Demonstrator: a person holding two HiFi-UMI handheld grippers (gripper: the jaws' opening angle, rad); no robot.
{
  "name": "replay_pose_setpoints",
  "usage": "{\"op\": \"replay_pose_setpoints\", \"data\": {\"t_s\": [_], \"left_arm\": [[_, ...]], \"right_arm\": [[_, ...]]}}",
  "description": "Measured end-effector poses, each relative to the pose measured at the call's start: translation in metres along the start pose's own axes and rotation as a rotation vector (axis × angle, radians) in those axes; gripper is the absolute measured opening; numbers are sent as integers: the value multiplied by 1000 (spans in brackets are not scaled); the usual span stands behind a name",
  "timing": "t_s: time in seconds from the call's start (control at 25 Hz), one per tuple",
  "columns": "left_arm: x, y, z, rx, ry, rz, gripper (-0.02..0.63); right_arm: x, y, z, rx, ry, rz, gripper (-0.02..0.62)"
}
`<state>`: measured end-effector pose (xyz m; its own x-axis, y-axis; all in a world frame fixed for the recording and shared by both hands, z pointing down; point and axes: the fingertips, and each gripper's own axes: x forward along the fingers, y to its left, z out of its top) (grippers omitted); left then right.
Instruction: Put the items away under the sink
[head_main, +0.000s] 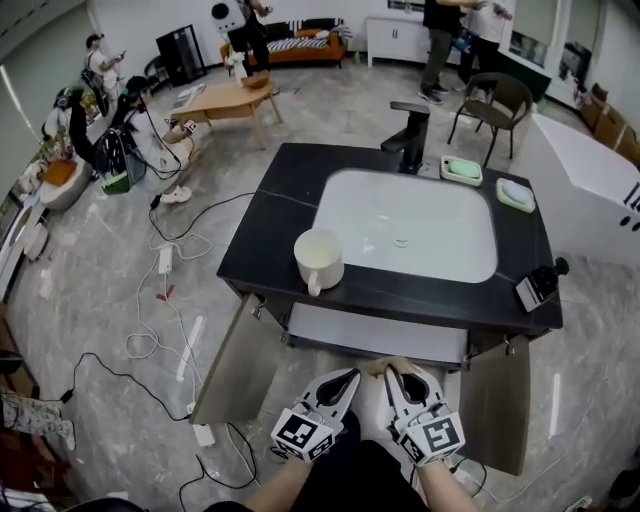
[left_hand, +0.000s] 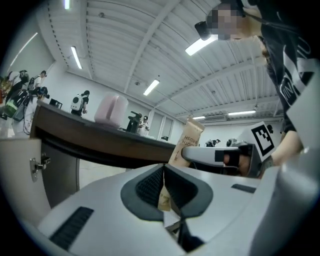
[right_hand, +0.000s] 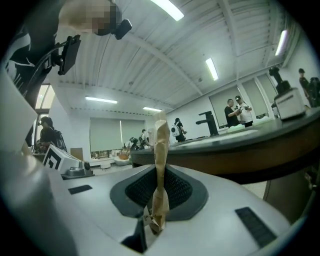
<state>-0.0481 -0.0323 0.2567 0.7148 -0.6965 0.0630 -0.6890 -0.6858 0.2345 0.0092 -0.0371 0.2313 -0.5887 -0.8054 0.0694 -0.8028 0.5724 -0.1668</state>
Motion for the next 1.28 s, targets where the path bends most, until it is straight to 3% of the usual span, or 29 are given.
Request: {"op": "replay_pose_setpoints", "data": {"t_s": [0.32, 0.6, 0.88, 1.28], "left_arm": [[46, 81, -133, 64, -36, -113, 11], [69, 114, -218, 61, -112, -145, 11], [66, 111, -284, 58, -130, -163, 11], [73, 111, -346, 68, -75, -210, 11]], "right_arm": [[56, -48, -156, -17, -39, -5, 54], [73, -70, -255, -52, -104, 19, 55], [67, -79, -312, -67, -138, 25, 55], [69, -105, -347, 1, -169, -49, 54]]}}
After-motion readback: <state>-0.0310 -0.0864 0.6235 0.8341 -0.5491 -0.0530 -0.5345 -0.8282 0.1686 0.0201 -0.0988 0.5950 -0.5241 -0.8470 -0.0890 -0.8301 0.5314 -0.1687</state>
